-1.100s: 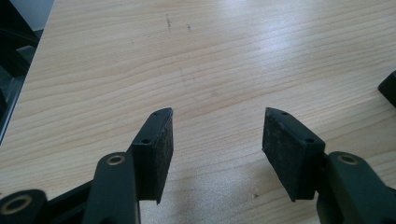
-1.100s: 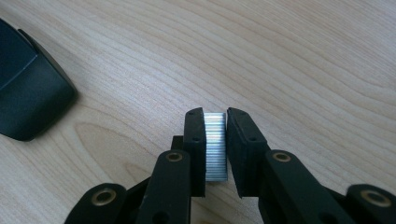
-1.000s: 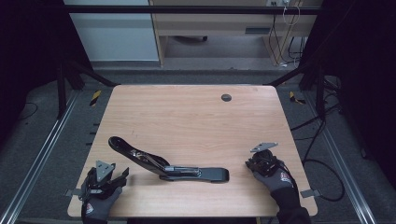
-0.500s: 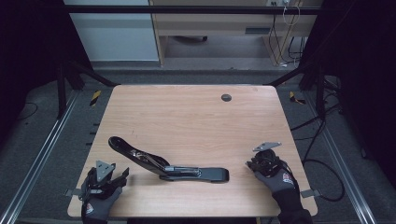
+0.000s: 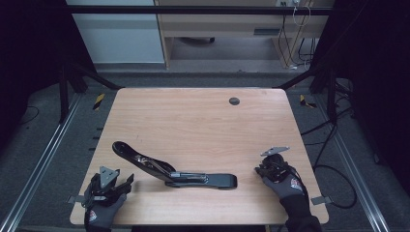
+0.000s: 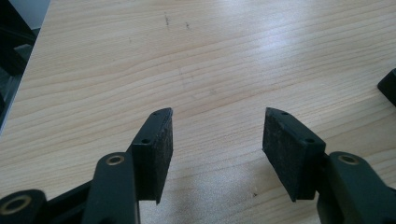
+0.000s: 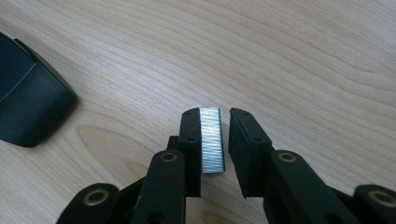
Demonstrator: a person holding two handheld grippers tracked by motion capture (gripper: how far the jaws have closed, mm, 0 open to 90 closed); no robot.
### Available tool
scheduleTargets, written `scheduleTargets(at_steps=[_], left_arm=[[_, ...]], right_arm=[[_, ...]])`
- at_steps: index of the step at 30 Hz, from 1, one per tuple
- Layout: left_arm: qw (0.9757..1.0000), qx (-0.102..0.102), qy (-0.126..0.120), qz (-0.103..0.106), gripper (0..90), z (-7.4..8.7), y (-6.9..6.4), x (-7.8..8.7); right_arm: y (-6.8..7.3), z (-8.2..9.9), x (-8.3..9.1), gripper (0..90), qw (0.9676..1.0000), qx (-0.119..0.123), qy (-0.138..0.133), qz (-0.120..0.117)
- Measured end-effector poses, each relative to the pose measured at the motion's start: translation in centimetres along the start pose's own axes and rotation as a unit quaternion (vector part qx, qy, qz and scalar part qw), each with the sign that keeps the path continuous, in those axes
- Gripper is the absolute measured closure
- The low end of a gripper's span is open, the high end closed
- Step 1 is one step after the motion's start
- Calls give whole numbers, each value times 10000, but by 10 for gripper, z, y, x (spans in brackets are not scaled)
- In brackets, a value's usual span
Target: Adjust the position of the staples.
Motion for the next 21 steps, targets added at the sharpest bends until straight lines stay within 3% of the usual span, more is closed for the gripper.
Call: scheduleTargets(at_steps=[12, 16, 17, 21], left_arm=[[10000, 5, 0, -1, 423, 0, 0, 0], [10000, 4, 1, -3, 423, 0, 0, 0], [10000, 4, 1, -3, 423, 0, 0, 0], [10000, 4, 2, -5, 423, 0, 0, 0]], right_arm=[[3, 0, -3, 782, 9999, 7, 103, -26], [1, 0, -1, 782, 9999, 123, 51, -28], [3, -1, 1, 782, 9999, 42, 67, -79], [4, -6, 6, 782, 9998, 192, -26, -96]])
Point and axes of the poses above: each handheld gripper's, and its own axes: x roughly backward along the jaws, z roughly out of its underside, y roughly to its left, the point moved 8 cm from there along -x, roughly forward along the jaws, and after that the axes turned 4 degrees about -y, right-handed, at the moved point
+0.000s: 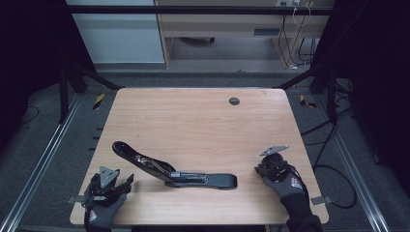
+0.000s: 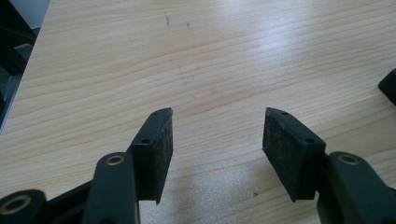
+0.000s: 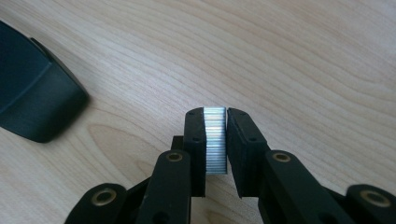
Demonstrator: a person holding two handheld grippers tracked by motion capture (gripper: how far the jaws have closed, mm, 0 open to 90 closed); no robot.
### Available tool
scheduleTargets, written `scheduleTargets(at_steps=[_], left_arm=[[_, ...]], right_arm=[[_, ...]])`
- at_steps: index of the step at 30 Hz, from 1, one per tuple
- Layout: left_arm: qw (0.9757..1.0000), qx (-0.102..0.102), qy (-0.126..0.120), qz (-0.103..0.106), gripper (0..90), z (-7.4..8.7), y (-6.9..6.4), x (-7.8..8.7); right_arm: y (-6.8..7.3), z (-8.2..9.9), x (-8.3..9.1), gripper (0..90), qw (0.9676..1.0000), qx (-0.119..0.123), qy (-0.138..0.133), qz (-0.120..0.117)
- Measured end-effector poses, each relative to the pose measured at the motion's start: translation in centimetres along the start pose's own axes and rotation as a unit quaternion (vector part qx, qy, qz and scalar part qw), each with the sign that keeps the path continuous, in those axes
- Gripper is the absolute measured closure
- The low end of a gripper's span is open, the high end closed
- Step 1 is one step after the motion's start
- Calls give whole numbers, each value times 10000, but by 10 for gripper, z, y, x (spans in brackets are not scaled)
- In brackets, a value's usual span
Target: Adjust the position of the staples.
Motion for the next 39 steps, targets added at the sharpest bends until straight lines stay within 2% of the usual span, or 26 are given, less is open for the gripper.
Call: scheduleTargets(at_steps=[2, 16, 17, 26, 39], left_arm=[[10000, -4, 3, 0, 423, 0, 0, 0], [10000, 1, 3, 8, 423, 0, 0, 0], [10000, 9, -1, 12, 423, 0, -1, 0], [10000, -41, 18, 51, 423, 0, -1, -1], [10000, -12, 25, 69, 423, 1, 0, -1]], right_arm=[[2, -5, 5, 783, 9999, 81, -115, -85], [19, -23, 18, 783, 9971, 464, -411, -430], [20, -25, 20, 783, 9961, 588, -459, -463], [29, -35, 27, 782, 9928, 755, -641, -675], [44, -53, 33, 782, 9885, 996, -748, -852]])
Point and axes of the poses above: each handheld gripper's, and its own axes: x roughly backward along the jaws, z roughly out of its underside, y roughly to its left, the point moved 8 cm from there along -x, roughly forward along the jaws, and after that the axes turned 4 degrees about -y, right-handed, at the moved point
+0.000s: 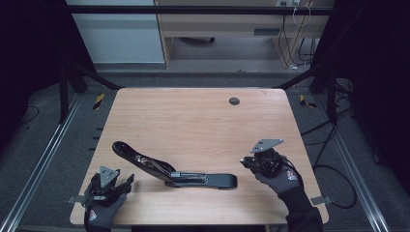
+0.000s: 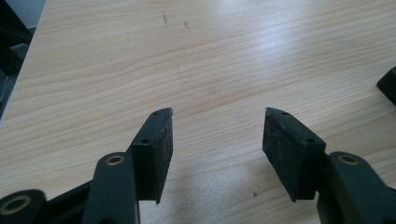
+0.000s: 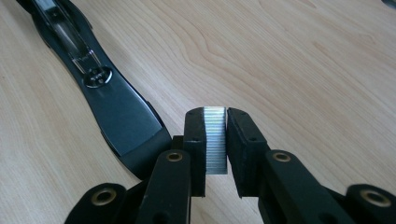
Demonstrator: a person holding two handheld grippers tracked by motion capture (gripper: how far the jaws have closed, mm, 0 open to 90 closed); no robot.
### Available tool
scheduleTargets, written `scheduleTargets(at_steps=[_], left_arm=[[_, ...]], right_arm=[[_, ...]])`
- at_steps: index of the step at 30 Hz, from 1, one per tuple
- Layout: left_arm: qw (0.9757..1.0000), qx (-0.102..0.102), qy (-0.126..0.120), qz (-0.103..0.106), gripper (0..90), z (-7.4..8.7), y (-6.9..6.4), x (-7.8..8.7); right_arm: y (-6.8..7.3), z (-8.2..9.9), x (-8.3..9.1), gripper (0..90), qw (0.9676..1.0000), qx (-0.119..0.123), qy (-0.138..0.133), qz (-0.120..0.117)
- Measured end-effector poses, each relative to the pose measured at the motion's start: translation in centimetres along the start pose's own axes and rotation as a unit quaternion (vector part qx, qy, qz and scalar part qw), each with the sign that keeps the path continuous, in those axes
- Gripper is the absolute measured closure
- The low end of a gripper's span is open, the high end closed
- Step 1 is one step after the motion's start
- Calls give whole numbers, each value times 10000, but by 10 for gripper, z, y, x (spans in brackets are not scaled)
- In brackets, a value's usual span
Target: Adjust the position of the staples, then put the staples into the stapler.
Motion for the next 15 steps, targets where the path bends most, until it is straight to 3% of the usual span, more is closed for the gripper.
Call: scheduleTargets(at_steps=[15], left_arm=[[10000, 1, 18, 8, 422, 1, 0, 0]], right_arm=[[16, -25, -8, 782, 9988, 422, -38, -259]])
Point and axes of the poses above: each handheld gripper's, and its own axes: x roughly backward along the jaws, z roughly out of its underside, y roughly to its left, the point moved 8 cm from there along -x, roughly forward along the jaws, and after that the axes turned 4 degrees about -y, right-handed, at the moved point
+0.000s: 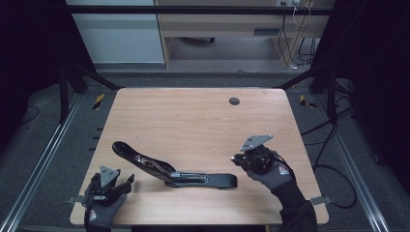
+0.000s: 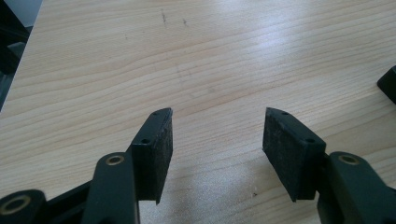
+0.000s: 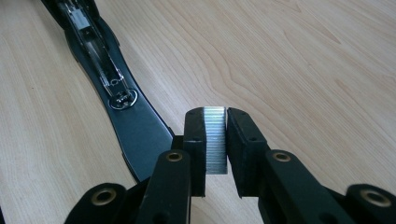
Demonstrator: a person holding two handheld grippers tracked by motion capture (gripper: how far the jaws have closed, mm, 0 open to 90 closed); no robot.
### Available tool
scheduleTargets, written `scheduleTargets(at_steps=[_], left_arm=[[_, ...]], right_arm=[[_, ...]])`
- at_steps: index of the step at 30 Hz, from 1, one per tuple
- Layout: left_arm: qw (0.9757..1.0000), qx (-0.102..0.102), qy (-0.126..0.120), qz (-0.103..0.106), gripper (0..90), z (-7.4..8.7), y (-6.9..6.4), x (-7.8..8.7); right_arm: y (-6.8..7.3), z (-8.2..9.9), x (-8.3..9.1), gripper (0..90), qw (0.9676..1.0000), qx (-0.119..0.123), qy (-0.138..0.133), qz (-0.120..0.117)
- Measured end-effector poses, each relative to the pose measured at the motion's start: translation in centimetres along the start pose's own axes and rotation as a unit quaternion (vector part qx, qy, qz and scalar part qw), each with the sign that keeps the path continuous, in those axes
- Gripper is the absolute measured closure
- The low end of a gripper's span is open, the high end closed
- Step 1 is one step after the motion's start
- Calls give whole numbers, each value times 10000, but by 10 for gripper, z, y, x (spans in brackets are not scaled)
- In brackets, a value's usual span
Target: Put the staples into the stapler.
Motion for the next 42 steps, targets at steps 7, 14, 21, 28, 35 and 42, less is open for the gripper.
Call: scheduleTargets(at_steps=[7, 14, 21, 28, 35, 42], left_arm=[[10000, 3, 2, -9, 422, 0, -1, -1], [10000, -7, 18, 4, 422, 0, -1, -2], [10000, -4, 24, 13, 421, 0, -2, -2], [10000, -19, 41, 26, 421, 1, -2, -3], [10000, -6, 32, 26, 421, 1, -2, -3], [10000, -6, 37, 29, 421, 0, -2, -3]], right_arm=[[5, -11, -6, 782, 9998, 147, -25, -154], [11, -24, -8, 782, 9989, 341, -42, -319], [19, -35, -13, 782, 9975, 421, -71, -560], [26, -43, -20, 783, 9954, 569, -68, -764], [36, -51, -28, 783, 9924, 753, -81, -974], [43, -55, -37, 783, 9894, 897, -37, -1141]])
Point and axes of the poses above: each handheld gripper's, and its own axes: x roughly backward along the jaws, z roughly out of its underside, y roughly to its left, the point moved 8 cm from there along -x, roughly forward along the jaws, and after that the axes turned 4 degrees about -y, right-handed, at the moved point
